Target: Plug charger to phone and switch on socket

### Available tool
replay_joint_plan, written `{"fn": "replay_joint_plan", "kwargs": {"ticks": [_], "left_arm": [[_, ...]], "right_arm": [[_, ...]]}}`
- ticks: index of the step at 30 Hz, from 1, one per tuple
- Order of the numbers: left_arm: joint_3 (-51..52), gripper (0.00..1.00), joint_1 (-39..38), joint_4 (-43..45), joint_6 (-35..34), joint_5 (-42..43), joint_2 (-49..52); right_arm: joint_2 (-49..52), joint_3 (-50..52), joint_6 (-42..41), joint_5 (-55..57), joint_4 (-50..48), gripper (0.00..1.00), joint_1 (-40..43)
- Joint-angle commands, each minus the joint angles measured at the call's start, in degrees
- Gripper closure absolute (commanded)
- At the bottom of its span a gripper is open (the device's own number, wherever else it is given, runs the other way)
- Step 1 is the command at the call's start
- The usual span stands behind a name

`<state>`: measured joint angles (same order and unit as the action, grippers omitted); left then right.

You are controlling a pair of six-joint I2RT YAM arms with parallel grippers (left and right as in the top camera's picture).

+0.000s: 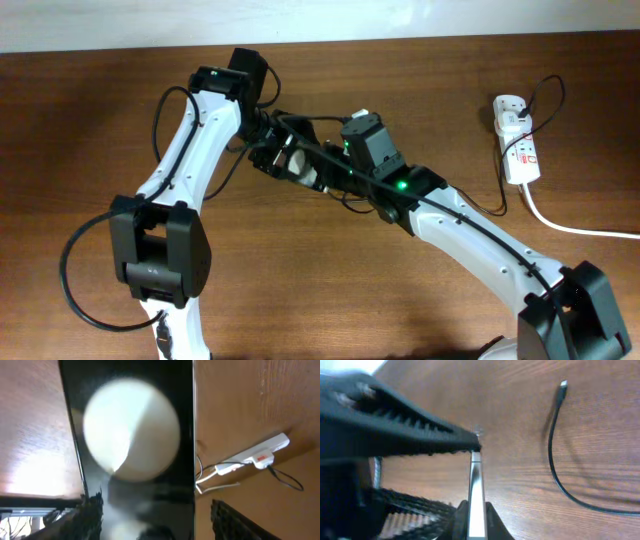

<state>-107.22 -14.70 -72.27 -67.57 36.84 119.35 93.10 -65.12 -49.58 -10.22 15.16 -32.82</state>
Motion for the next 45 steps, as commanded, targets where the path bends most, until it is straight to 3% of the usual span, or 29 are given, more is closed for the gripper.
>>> {"fn": "replay_joint_plan", "kwargs": {"ticks": [1,14,18,28,34,45], "left_arm": [[-1.2,1.0,-0.3,-0.4,-0.8,0.2,-2.0],[-1.2,0.92,-0.3,-0.7,-0.7,0.2,-2.0],[-1.2,0.87,-0.2,-0.2,3.8,0.2,-2.0],[-1.2,0.78,-0.2,3.9,22.9,2.1,-2.0],[-1.2,0.48,-0.2,8.2,29.6,7.5,-2.0],[-1.2,0.4,-0.2,8.6,32.7,9.1,-2.0]], "right_arm": [[0.2,-1.2,1.0,0.4,-1.1,0.96,-0.5],[-2.5,-1.2,1.1,-1.4,3.5,0.96,6.0],[-5.0,-1.2,1.3,-1.3,7.0,0.96,9.1],[-9.2,-1.2,2.8,-3.6,8.9,0.96,13.2],[-9.2,-1.2,2.8,-6.5,8.6,0.96,15.7],[-9.2,-1.2,2.8,-7.9,6.0,0.96,15.7]]}}
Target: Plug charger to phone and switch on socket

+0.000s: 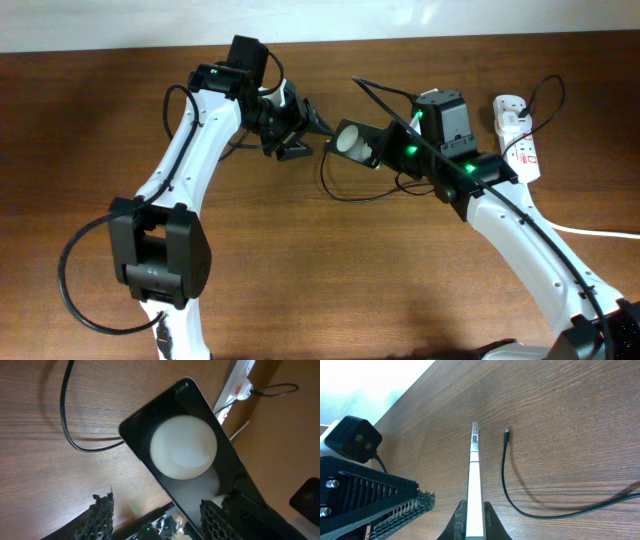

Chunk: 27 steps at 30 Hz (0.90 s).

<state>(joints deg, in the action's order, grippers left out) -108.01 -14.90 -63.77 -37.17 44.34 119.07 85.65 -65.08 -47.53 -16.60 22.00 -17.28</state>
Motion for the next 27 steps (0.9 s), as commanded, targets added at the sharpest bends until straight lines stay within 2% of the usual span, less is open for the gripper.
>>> {"fn": "replay_joint_plan", "kwargs": {"ticks": [1,13,18,22,27], "left_arm": [[-0.4,0.4,0.0,0.2,2.3,1.6,-1.7],[-0.4,0.37,0.0,2.1,4.5,4.5,-1.7],[-0.4,0.36,0.2,2.7,6.0,6.1,-1.7],[-0.4,0.36,1.1,4.5,6.1,9.0,-1.7],[-0.4,0.36,1.8,8.2,6.0,14.8,-1.7]], "right_arm": [[-1.7,-1.2,0.7,-1.5,-0.8,0.96,0.2],[-1.7,-1.2,0.7,-2.8,-2.1,0.96,0.3],[-1.7,-1.2,0.3,-6.1,-3.7,0.96,3.4],[-1.7,-1.2,-1.9,-8.8,-5.3,0.96,6.6],[-1.7,-1.2,-8.9,-10.0,-10.0,0.96,7.6]]}}
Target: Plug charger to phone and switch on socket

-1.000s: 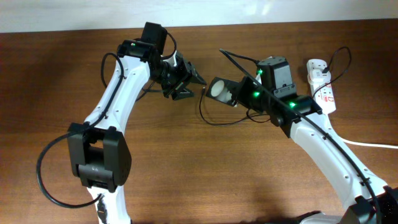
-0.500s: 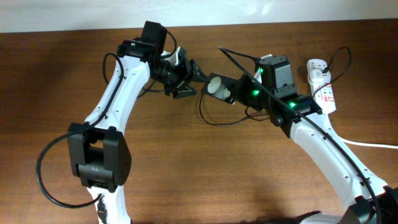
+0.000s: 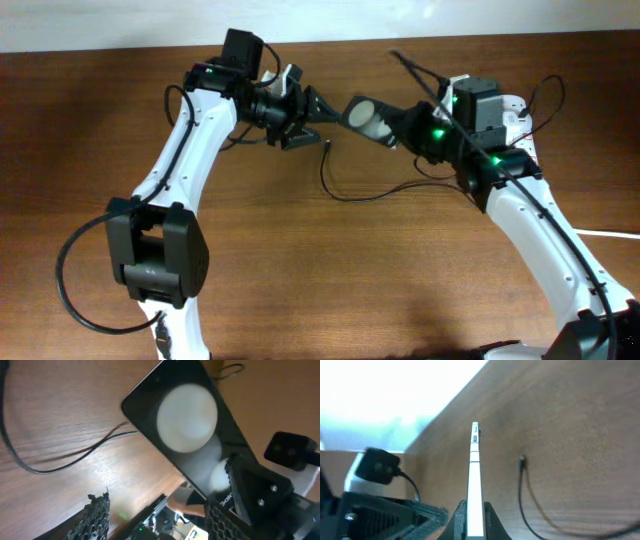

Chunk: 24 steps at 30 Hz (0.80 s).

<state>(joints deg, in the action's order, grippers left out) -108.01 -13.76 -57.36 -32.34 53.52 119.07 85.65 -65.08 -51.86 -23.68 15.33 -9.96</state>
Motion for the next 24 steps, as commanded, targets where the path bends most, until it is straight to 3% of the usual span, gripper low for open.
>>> {"fn": "replay_joint_plan", "kwargs": {"ticks": [1,7,18,24], "left_arm": [[-0.4,0.36,0.7,3.3,1.2,6.9,-1.7],[-0.4,0.36,0.7,7.8,-1.2,9.8,-1.7],[-0.4,0.42,0.7,22.5,-19.3,9.7,-1.7],[-0.4,0.45,0.7,28.7,-27.7,8.6,-1.7]], "right_arm": [[-1.7,-1.2,-8.6,-3.1,-6.1,0.96,0.3],[-1.7,-1.2,-19.7,-2.7,-11.4,0.96,0.2],[-1.7,-1.2,-40.1,1.1,-15.2,0.96,-3.6],[-1.6,-1.2,-41.9,6.5,-16.7,0.96,-7.7]]}}
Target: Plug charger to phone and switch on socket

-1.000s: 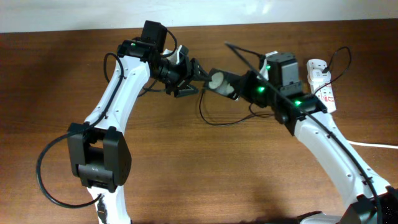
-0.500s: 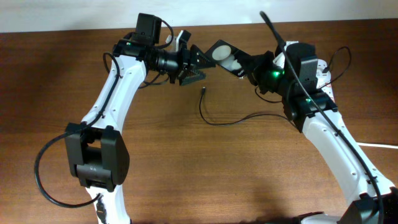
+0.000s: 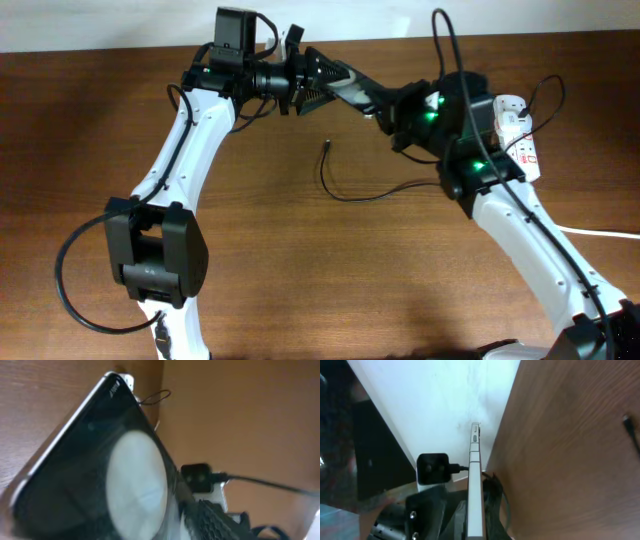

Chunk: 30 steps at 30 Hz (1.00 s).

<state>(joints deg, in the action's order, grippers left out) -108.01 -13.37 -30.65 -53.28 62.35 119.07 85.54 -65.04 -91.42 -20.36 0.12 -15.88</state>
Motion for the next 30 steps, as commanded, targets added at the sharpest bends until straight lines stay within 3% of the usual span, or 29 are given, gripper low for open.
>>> {"fn": "replay_joint_plan", "kwargs": {"ticks": [1,11,21,30], "left_arm": [[-0.4,0.46,0.3,2.2,-7.5,-0.6,-1.7],[-0.4,0.55,0.2,3.0,-10.6,-1.0,-1.7],[-0.4,0.7,0.2,3.0,-12.1,-0.7,-1.7],[-0.4,0.9,0.2,3.2,-13.2,-0.7,-1.7]], "right_arm": [[-1.5,-1.3,-2.3,3.5,-1.9,0.96,-2.2],[0.1,-1.3,-2.6,7.8,-4.3,0.96,-4.0],[2.4,-1.3,-8.1,8.0,-6.4,0.96,-5.9],[2.4,-1.3,-10.1,8.0,-6.4,0.96,-5.9]]}}
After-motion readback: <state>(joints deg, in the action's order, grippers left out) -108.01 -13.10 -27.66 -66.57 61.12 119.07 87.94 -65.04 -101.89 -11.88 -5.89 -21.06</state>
